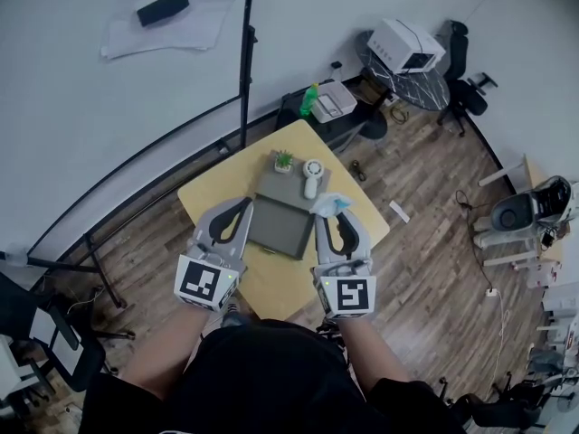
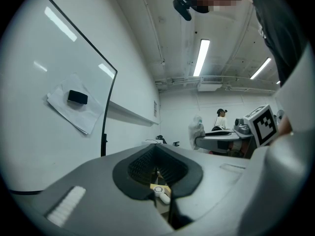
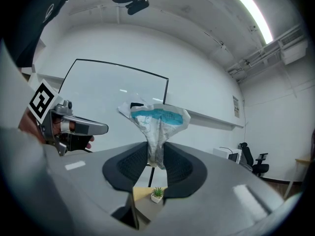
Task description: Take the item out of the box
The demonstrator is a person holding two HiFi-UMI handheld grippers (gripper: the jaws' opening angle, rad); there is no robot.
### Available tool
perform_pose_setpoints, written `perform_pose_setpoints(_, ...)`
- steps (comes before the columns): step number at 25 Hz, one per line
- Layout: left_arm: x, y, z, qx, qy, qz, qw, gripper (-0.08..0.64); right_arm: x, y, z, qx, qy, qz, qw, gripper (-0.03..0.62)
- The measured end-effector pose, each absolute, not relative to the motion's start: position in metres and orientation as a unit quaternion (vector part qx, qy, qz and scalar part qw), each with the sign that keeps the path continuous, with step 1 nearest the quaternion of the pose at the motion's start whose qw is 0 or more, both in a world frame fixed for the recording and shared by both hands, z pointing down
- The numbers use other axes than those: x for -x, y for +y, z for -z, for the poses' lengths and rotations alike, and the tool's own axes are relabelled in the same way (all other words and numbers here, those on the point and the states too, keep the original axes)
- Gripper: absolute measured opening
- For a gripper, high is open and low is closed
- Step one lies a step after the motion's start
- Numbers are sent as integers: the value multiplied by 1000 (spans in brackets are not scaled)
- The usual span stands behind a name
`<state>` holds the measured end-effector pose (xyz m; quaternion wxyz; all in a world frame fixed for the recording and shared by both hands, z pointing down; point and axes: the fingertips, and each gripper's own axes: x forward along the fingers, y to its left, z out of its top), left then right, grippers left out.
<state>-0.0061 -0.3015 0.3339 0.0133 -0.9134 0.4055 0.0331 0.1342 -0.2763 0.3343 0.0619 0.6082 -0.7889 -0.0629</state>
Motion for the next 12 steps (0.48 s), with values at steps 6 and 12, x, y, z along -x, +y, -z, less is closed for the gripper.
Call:
perform_pose_setpoints(6,4,-298,-331,913,405,-34,20,0,-136,-275,-330,-613,-786,59,58,106)
perform_pose_setpoints(12,5,-296,-335,912,410,-28,11,0,-133,-270,-339,-597,-797,63,68,106)
